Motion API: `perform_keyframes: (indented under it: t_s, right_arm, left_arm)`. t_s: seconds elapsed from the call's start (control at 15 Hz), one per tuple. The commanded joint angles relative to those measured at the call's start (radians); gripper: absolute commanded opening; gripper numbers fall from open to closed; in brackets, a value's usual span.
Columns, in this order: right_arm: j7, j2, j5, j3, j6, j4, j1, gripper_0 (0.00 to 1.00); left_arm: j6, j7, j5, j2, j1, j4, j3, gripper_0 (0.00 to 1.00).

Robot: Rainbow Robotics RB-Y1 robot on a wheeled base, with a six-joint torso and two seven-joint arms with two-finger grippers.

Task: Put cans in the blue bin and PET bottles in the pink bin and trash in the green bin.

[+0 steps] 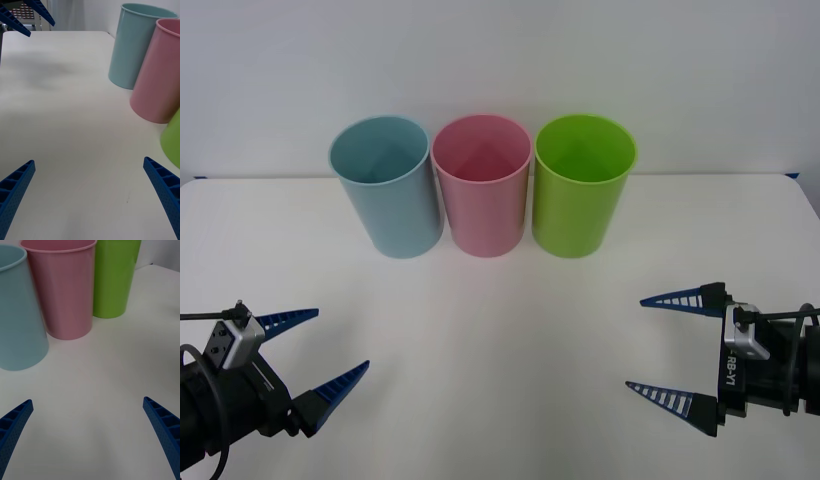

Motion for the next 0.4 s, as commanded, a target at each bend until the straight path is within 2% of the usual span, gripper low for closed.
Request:
perform_keyframes:
  t_s: [0.07,0.4]
  right_arm:
    - [0.0,0.0,0.0,0.0,0.0,0.0,0.0,1.0]
    - [0.0,0.0,0.0,0.0,0.0,0.0,0.0,1.0]
  left_arm:
    - [0.0,0.0,0.0,0.0,0.0,0.0,0.0,1.0]
    - [0.0,0.0,0.0,0.0,0.0,0.0,0.0,1.0]
